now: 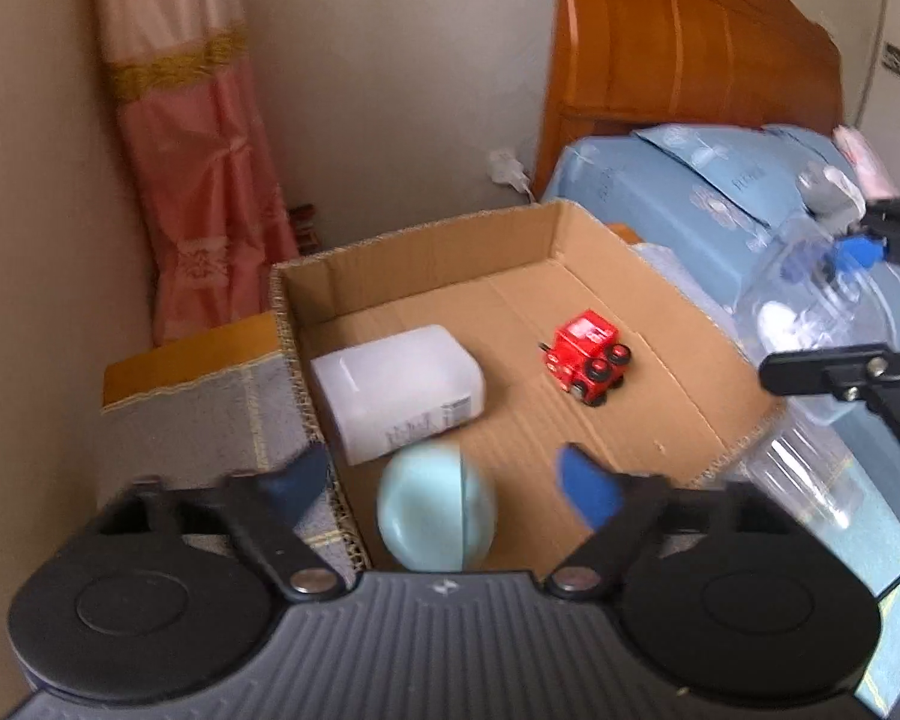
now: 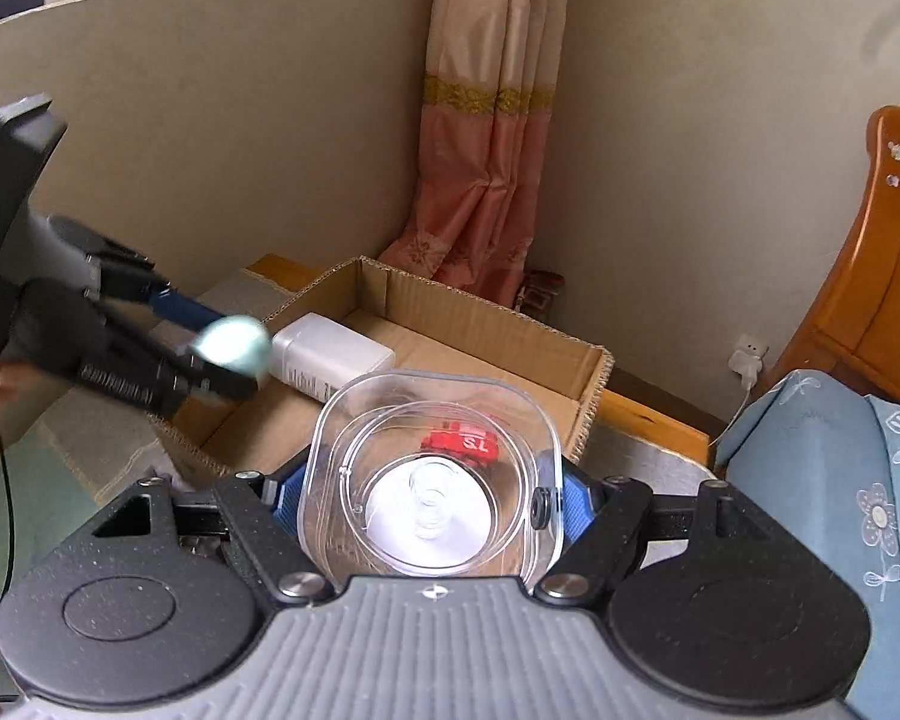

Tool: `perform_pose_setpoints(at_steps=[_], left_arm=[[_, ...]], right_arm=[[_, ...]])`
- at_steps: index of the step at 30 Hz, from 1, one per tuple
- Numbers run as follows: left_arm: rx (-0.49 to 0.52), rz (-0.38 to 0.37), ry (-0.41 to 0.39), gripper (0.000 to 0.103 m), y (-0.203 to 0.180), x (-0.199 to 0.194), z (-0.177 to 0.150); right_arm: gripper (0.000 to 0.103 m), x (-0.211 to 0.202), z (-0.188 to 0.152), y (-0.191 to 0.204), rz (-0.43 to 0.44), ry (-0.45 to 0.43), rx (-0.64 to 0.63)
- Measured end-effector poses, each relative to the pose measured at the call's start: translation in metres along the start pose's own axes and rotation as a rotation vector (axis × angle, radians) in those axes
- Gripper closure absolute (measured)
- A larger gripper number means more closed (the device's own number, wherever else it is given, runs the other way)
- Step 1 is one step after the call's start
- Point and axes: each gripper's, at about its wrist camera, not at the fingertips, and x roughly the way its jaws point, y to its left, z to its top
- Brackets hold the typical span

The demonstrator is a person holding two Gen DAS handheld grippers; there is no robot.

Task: Organize rigid objects
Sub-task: 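Lower the blue ball and clear container into the box and open both tools, then move the right tool to the clear jar lying on the blanket and grasp it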

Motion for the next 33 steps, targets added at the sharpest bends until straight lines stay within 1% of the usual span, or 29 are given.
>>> perform_pose_setpoints(at_steps=[1, 7, 12, 13, 14, 16, 17, 26, 29, 32, 33], left_arm=[[0.001, 0.004, -0.007, 0.013, 0.0, -0.002, -0.002], [-0.002, -0.02, 0.006, 0.011, -0.001, -0.018, -0.013], [0.007, -0.027, -0.017, 0.009, -0.006, -0.035, -0.021], [0.009, -0.026, -0.022, 0.008, -0.007, -0.038, -0.022], [0.012, -0.025, -0.027, 0.008, -0.008, -0.04, -0.023], [0.021, -0.022, -0.035, 0.008, -0.009, -0.046, -0.025], [0.024, -0.02, -0.038, 0.008, -0.01, -0.048, -0.026], [0.04, -0.017, -0.057, 0.007, -0.021, -0.064, -0.044], [0.047, -0.002, -0.059, 0.007, -0.027, -0.067, -0.053], [0.054, 0.024, -0.062, 0.007, -0.034, -0.07, -0.063], [0.058, 0.035, -0.061, 0.007, -0.036, -0.071, -0.066]], right_arm=[[0.023, 0.003, 0.0, 0.001, 0.005, 0.004, 0.0], [0.023, 0.026, 0.002, 0.005, 0.022, 0.038, 0.001], [0.022, 0.035, 0.007, 0.008, 0.024, 0.047, 0.014], [0.02, 0.037, 0.008, 0.008, 0.036, 0.047, 0.018], [0.011, 0.038, 0.007, 0.009, 0.04, 0.044, 0.021], [0.0, 0.036, 0.006, 0.011, 0.037, 0.034, 0.025], [0.0, 0.032, 0.004, 0.013, 0.039, 0.018, 0.028], [0.0, 0.007, -0.018, 0.02, 0.046, 0.024, 0.027], [0.0, -0.005, -0.035, 0.021, 0.056, 0.021, 0.048], [0.0, -0.009, -0.046, 0.021, 0.052, 0.025, 0.063], [0.0, -0.012, -0.057, 0.021, 0.049, 0.028, 0.076]])
